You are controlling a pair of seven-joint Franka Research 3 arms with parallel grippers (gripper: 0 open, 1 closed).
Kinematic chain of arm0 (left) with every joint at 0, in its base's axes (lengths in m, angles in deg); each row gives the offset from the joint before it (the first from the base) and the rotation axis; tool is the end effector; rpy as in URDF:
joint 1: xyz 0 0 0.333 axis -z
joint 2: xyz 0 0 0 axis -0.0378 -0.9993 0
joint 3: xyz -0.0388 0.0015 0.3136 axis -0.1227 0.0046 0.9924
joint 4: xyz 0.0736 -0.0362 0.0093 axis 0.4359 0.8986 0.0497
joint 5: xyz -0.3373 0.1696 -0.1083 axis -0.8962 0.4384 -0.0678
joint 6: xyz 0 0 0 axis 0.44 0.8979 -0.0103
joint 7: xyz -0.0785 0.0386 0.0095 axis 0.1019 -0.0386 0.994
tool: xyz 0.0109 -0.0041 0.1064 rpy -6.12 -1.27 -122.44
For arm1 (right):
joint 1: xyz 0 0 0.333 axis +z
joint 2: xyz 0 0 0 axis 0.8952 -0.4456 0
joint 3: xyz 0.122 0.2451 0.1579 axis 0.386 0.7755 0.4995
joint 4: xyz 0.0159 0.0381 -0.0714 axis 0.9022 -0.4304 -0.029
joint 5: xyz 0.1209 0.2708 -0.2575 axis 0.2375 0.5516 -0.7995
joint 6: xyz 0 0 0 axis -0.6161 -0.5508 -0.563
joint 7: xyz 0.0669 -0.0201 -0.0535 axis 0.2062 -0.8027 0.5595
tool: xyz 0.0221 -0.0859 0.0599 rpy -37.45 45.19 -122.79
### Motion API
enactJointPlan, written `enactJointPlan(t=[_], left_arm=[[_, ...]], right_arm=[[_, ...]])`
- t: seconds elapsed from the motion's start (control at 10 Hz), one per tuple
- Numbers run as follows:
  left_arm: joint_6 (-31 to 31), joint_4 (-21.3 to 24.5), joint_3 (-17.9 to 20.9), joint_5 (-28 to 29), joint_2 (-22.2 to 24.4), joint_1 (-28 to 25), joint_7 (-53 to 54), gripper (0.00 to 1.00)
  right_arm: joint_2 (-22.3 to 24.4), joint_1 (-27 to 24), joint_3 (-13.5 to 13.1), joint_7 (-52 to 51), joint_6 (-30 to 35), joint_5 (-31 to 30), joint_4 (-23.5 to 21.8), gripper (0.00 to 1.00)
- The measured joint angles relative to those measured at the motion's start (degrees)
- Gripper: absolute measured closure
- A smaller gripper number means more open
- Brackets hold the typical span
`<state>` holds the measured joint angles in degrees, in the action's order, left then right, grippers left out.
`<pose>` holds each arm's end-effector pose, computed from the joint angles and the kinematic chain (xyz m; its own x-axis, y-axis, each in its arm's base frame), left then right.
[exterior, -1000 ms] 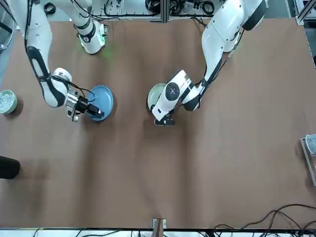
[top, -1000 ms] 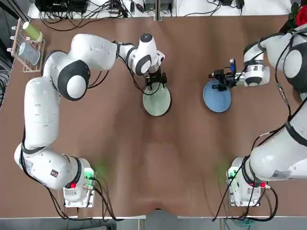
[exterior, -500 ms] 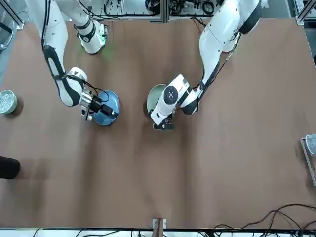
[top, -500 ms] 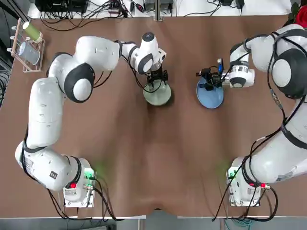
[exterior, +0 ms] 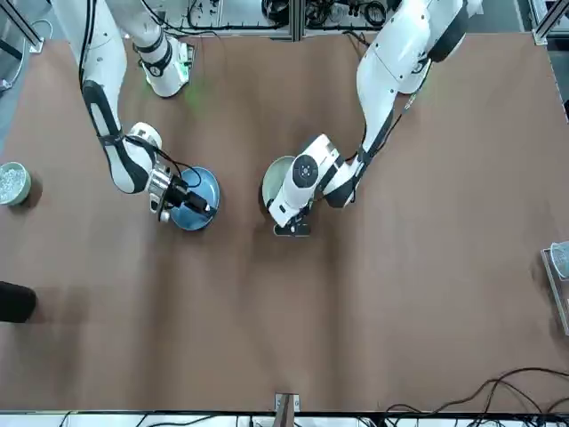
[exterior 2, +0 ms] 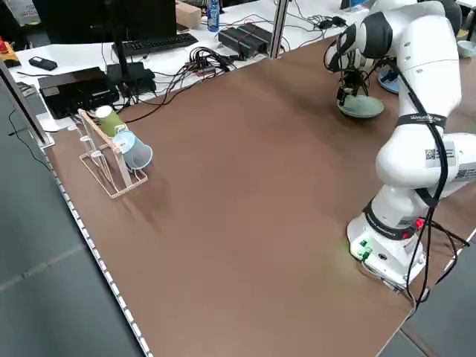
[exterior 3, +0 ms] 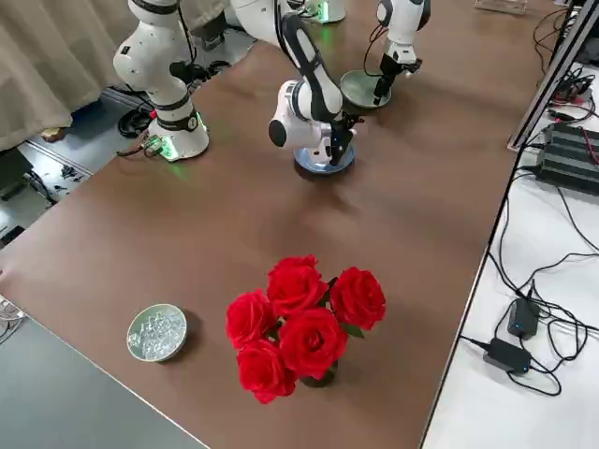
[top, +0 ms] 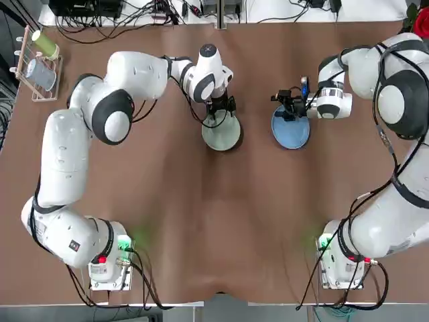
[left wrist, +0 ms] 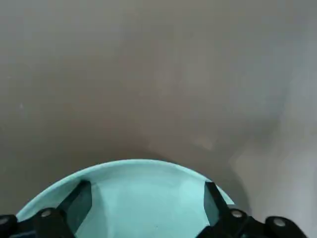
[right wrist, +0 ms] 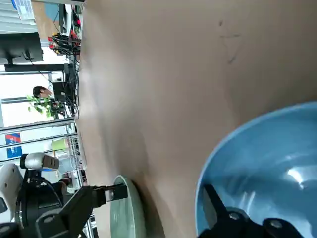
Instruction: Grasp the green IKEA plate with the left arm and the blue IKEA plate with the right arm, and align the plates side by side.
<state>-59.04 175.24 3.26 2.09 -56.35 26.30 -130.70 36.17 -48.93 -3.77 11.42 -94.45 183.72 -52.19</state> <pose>0.4984 -0.5107 0.1764 0.9956 0.0131 -0.0925 0.0310 -0.9804 0.1944 0.4578 0.1330 0.1371 0.9183 -0.3882 -0.0778 -0.2472 -0.4086 -0.8786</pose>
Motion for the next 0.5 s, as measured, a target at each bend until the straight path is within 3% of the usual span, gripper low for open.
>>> enactJointPlan(t=[0.5], left_arm=[[0.00,-4.52,0.00,0.00,-2.34,0.31,-0.77,0.00]], right_arm=[[-3.37,3.71,-0.06,-0.04,-0.22,4.29,3.04,0.02]])
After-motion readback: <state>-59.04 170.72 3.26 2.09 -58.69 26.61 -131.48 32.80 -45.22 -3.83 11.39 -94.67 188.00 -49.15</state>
